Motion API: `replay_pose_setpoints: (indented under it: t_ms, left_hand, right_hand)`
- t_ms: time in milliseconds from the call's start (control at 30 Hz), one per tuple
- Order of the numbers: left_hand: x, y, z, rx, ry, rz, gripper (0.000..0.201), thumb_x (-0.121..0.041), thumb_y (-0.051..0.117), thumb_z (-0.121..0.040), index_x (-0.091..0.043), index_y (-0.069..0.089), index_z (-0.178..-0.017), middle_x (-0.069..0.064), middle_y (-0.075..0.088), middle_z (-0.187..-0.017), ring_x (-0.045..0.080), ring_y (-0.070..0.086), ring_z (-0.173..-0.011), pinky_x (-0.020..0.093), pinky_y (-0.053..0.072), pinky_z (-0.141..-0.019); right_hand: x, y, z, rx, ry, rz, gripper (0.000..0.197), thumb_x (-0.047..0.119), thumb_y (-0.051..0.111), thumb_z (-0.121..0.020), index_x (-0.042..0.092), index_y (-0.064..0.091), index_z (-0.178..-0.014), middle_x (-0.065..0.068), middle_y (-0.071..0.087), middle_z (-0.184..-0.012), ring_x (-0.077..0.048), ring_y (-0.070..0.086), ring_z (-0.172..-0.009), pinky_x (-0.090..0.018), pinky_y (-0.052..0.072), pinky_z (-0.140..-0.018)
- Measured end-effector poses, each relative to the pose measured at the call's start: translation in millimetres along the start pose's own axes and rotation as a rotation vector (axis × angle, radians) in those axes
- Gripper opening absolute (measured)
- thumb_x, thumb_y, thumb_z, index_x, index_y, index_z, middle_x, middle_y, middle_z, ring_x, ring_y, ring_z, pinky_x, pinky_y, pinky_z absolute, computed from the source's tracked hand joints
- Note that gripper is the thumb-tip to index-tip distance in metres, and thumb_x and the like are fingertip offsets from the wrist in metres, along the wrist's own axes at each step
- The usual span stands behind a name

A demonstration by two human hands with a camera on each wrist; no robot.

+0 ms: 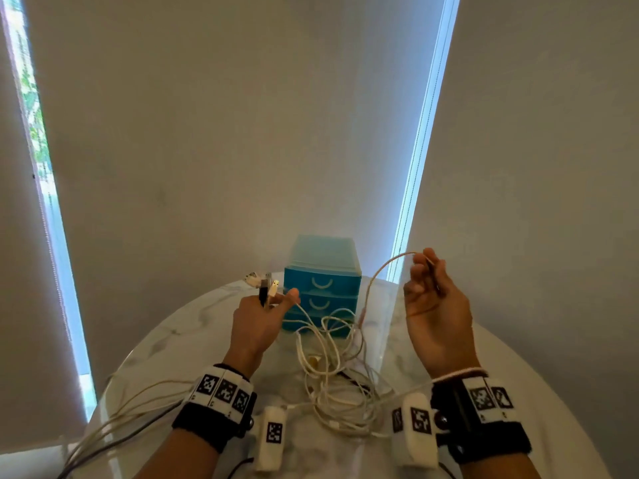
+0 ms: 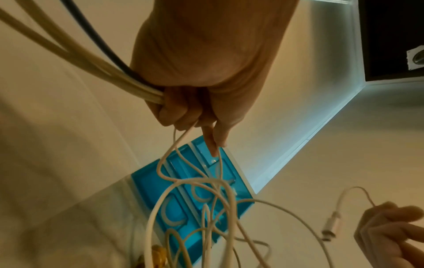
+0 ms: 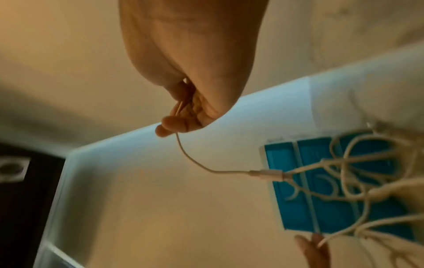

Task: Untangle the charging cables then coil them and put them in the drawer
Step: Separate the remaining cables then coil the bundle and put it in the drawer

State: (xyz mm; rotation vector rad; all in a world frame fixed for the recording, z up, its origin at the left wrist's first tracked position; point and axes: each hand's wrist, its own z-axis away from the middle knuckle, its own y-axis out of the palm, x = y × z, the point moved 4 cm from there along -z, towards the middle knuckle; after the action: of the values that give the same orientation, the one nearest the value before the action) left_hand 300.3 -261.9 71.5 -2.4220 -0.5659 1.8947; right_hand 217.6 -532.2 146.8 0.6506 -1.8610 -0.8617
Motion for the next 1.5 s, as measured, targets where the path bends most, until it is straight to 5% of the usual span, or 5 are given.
replay_pose_setpoints:
  t_ms: [200,433,933,1233,1500]
  left_hand:
    - [-7,-10,0,0.016,0.056,-0.243,0.084,-0.084,0.051,-0.091,-0.005,0.072,-0.072,0.009,0.074,-0.072,0.019,0.068,-0.070,0.039,0.056,-0.078]
    - [-57,-23,20,0.103,0.213,0.237,0.035,-0.065,0.070,-0.092,-0.038,0.081,-0.111,-0.022,0.080,-0.101,0.000,0.074,-0.093,0.021,0.054,-0.082]
    - [-69,-43,-1,0.159,-0.063,0.527,0.033,-0.040,0.085,-0.089,-0.011,0.085,-0.104,-0.011,0.035,-0.055,0.008,0.026,-0.048,0.023,0.021,-0.041]
    - [-87,-75,-7,0.077,0.026,0.458,0.028,-0.042,0.080,-0.094,-0.015,0.086,-0.097,-0.011,0.034,-0.054,0.007,0.027,-0.049,0.023,0.022,-0.042]
    - [-111,-56,14,0.253,0.154,0.136,0.030,-0.047,0.076,-0.096,-0.019,0.087,-0.092,0.001,0.049,-0.061,0.009,0.034,-0.048,0.022,0.028,-0.043]
  right_hand:
    - [3,25,-5,0.067,-0.069,0.464,0.035,0.028,0.039,-0.117,0.020,0.065,-0.139,0.001,0.079,-0.126,-0.014,0.078,-0.108,-0.026,0.059,-0.081]
    - [-20,67,1,0.322,0.040,0.747,0.038,0.029,0.038,-0.118,0.014,0.066,-0.137,-0.004,0.079,-0.126,-0.025,0.077,-0.109,-0.034,0.059,-0.085]
    - [-58,22,17,0.521,0.030,1.179,0.027,0.017,0.055,-0.112,0.023,0.066,-0.136,-0.003,0.078,-0.091,-0.010,0.062,-0.068,-0.020,0.049,-0.059]
    - [-21,-36,-6,-0.122,0.137,1.119,0.035,0.027,0.049,-0.114,0.009,0.080,-0.115,-0.004,0.058,-0.074,-0.013,0.046,-0.057,-0.023,0.034,-0.050]
    - [-51,111,14,0.585,-0.102,1.658,0.031,0.053,0.059,-0.106,0.024,0.069,-0.105,0.005,0.072,-0.087,-0.014,0.072,-0.078,-0.033,0.063,-0.075]
